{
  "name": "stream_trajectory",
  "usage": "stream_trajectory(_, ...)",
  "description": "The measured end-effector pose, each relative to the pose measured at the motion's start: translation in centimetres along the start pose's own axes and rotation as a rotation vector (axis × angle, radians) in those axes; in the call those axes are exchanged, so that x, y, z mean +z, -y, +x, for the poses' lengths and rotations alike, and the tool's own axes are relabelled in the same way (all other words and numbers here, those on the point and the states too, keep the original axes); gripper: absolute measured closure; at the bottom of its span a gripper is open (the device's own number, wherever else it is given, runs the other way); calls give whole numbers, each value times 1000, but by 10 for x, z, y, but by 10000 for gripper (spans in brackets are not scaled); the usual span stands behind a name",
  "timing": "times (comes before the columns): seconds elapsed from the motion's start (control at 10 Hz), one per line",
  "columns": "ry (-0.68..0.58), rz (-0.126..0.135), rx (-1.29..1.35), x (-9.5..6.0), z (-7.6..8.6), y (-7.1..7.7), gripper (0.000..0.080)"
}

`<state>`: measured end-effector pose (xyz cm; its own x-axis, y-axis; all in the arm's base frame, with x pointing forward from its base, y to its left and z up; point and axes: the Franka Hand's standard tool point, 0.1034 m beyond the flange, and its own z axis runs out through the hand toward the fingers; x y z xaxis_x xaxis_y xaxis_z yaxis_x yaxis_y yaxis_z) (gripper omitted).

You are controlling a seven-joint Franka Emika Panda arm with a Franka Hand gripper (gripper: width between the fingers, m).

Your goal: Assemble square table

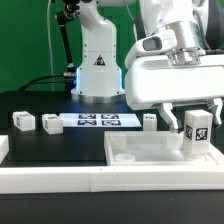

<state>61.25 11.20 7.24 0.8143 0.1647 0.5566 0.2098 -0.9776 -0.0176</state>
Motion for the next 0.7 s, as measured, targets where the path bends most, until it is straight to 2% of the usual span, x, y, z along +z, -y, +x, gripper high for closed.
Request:
stream_trajectory(0.1, 0, 0, 0, 0, 0, 0, 187)
stream_trajectory(0.2, 2, 0, 0, -1, 0, -1, 157)
stream_trajectory(0.4, -1, -4, 2, -7, 7, -5, 151)
stream_trajectory(0.7, -6, 1, -1, -21, 23, -4, 150)
